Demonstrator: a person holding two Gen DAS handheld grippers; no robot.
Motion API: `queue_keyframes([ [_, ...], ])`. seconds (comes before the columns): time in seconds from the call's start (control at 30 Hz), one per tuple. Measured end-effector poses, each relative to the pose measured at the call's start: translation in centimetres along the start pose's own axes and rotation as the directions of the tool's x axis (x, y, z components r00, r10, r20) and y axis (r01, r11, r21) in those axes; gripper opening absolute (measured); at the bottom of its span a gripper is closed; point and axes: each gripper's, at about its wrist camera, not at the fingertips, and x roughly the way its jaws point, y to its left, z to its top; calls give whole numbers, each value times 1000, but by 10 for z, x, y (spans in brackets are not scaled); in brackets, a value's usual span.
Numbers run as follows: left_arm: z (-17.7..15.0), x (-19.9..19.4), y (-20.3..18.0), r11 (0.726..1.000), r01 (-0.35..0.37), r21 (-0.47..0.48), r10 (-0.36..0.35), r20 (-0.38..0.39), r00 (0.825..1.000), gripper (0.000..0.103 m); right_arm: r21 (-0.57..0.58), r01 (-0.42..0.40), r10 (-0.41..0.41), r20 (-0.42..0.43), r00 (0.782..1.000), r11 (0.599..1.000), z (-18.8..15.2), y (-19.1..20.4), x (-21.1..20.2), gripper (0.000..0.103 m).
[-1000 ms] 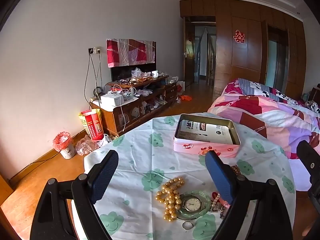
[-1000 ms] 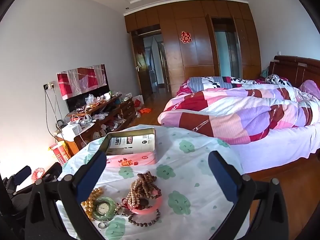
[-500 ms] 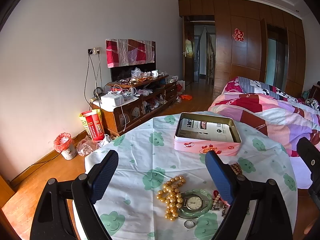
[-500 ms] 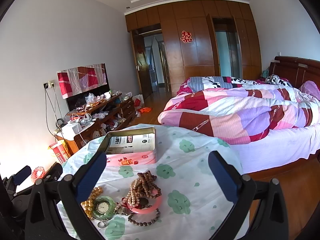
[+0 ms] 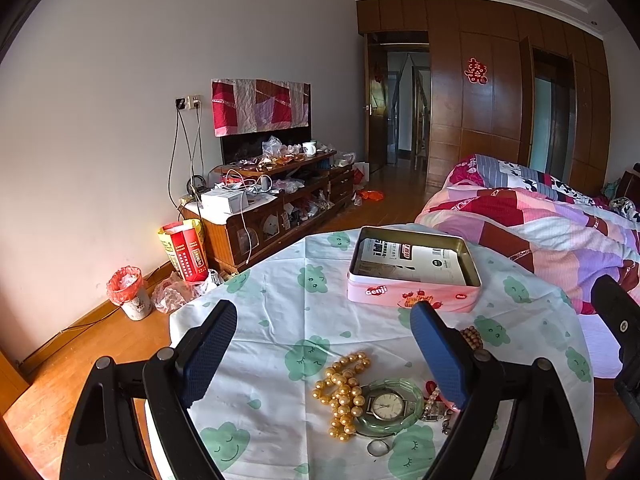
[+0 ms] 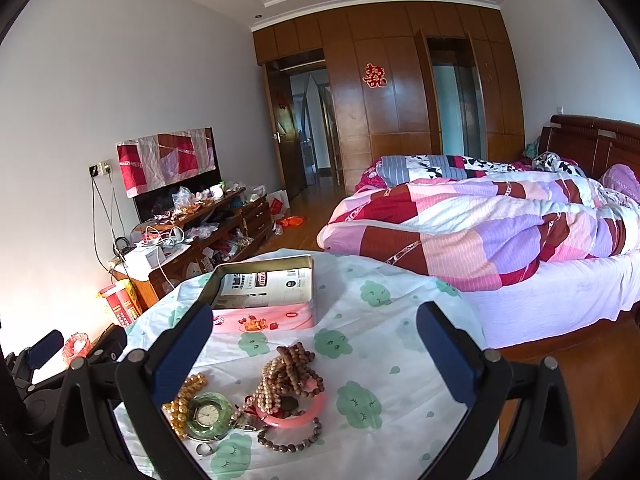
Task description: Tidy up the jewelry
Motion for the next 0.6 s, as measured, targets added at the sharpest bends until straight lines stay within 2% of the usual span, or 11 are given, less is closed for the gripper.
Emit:
queue_keyframes([
  [0.6,0,0,-1,1000,0,0,0,0,1000,89,1,0,0,1,1000,1000,0,0,0,103],
])
